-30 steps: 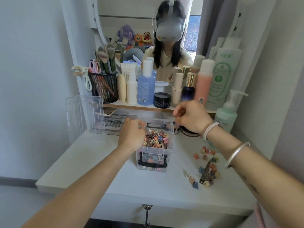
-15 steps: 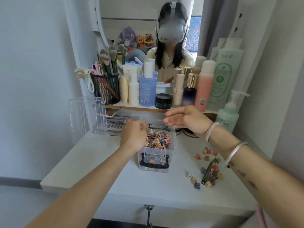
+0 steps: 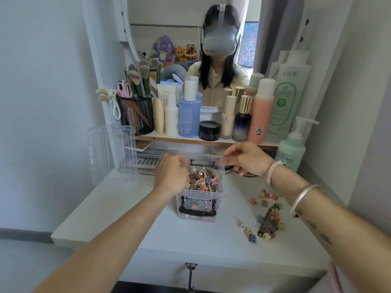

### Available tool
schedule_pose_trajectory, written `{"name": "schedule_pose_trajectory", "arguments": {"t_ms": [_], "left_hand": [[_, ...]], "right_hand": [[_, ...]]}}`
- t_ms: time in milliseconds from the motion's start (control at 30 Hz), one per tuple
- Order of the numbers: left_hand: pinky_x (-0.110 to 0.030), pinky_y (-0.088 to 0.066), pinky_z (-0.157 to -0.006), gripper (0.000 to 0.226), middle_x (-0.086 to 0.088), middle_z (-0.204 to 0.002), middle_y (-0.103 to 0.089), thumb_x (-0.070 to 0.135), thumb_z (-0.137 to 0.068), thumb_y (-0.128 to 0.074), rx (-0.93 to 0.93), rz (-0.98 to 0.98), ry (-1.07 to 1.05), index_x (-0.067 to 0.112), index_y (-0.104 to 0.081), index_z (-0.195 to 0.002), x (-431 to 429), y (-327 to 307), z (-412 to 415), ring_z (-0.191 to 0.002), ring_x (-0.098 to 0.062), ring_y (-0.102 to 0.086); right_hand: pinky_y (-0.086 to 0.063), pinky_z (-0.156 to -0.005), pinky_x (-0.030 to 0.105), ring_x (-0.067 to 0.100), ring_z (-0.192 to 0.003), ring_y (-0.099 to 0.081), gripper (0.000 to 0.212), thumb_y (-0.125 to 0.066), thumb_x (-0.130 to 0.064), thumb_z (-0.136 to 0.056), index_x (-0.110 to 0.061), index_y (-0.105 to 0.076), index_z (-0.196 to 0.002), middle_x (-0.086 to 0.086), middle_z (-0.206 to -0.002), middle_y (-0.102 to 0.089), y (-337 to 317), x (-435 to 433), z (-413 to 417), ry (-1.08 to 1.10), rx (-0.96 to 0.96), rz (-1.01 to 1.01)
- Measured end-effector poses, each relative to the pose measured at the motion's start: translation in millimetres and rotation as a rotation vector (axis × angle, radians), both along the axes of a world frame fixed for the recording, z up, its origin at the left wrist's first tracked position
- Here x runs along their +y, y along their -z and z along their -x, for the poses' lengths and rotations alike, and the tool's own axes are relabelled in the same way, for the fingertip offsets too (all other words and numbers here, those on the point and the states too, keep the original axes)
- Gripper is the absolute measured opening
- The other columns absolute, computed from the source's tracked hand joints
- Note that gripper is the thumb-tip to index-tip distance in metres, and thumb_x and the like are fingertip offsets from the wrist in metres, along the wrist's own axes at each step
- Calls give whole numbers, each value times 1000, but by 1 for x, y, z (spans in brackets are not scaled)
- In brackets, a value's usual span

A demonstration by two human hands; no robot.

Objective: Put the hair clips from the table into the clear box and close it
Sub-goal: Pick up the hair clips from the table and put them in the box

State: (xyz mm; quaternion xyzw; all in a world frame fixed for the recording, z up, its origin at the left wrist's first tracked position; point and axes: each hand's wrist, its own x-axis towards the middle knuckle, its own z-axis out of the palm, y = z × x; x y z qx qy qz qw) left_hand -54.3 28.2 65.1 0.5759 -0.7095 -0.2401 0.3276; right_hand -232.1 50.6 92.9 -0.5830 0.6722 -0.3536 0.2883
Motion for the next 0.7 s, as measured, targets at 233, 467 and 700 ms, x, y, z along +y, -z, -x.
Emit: {"name": "schedule_pose_trajectory", "arguments": {"t_ms": [233, 467, 700], "left_hand": [[-33, -38, -101, 29, -14, -128, -48, 8, -92, -44, 3, 0, -4, 10, -64, -113, 2, -1, 2, -117, -30, -49], [-37, -41, -102, 29, -15, -128, -47, 7, -92, -43, 13, -9, 24, 9, -64, -111, 5, -2, 7, -112, -31, -54], [-42, -49, -94, 28, -16, -128, -48, 6, -91, -43, 32, -10, 39, 8, -65, -109, 6, -2, 8, -103, -34, -59]], "right_hand": [[-50, -88, 33, 26, -103, -61, 32, -59, -30, -85, -11, -64, -109, 7, -117, -64, 16, 19, 35, -14, 772, -459], [-48, -78, 27, 19, -93, -59, 35, -66, -32, -80, -12, -62, -110, 6, -113, -65, 31, 24, 28, -60, 741, -497], [-48, -61, 17, 13, -76, -57, 18, -67, -7, -76, -10, -71, -94, 7, -97, -70, 37, 23, 24, -41, 619, -388]]}}
